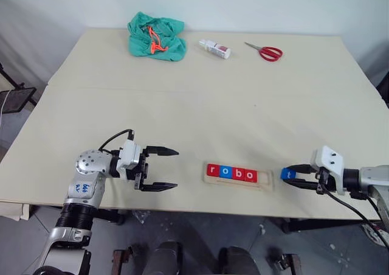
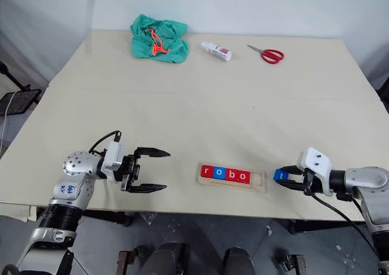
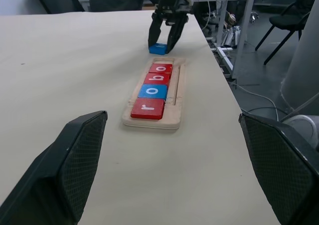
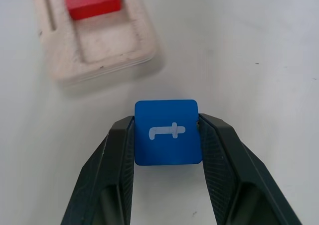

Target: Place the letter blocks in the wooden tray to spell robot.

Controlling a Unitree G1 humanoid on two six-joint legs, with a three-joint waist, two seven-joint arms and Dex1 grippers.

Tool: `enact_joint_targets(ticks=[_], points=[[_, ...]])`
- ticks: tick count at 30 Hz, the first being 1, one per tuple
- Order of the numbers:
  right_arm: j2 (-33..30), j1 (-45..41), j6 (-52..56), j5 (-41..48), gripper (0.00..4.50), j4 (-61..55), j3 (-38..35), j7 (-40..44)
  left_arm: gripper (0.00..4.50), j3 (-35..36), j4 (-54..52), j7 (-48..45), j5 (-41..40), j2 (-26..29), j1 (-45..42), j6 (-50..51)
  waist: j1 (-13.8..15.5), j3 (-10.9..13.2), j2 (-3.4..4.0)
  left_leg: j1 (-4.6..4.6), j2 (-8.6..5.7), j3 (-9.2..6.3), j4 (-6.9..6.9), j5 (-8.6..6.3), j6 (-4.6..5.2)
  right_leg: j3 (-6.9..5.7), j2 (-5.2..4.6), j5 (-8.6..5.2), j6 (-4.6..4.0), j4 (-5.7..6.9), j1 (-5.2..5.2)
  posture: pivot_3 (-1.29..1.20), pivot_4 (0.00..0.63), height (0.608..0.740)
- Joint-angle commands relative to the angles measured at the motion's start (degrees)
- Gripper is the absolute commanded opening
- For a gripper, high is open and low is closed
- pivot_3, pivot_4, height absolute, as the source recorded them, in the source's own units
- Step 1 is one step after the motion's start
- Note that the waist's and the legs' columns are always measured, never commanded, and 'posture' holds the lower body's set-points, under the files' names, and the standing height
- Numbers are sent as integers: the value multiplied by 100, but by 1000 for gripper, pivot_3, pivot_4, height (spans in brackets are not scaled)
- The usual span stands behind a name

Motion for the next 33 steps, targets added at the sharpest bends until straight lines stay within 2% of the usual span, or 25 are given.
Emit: enact_joint_targets(ticks=[1, 7, 21, 30, 33], points=[[-1, -85, 815, 443, 1468, -1052, -46, -183, 4500, 65, -117, 14, -88, -10, 32, -75, -6, 0, 0, -1, 1, 0, -1, 0, 0, 0, 1, 0, 0, 0, -1, 0, 150, 740], [-63, 2, 1046, 318, 1468, -1385, 219, -167, 4500, 47, -40, 2, -67, -58, -20, -120, 38, 0, 0, -6, -6, -6, 7, -1, 0, -1, -3, 0, 0, -1, 2, 0, 150, 740], [7, -195, 794, 173, 1468, -1131, 487, -21, 4500, 61, -92, 22, -88, -82, 61, -172, 9, 0, -1, -6, -5, -5, 5, -1, 0, -3, -2, 0, 0, -1, 0, 0, 150, 740], [103, -212, 708, 201, 4462, -1089, 531, 18, 4500, 65, -158, 93, -89, -88, 106, -180, 10, 0, -1, -7, -6, -5, 6, -1, 0, -2, -2, 0, 0, -1, 0, 0, 150, 740], [61, -165, 671, 181, 4462, -1107, 490, -15, 4500, 59, -177, 115, -93, -89, 117, -173, 10, 0, -1, -6, -5, -5, 5, -1, 0, -2, -2, 0, 0, -1, 0, 0, 150, 740]])
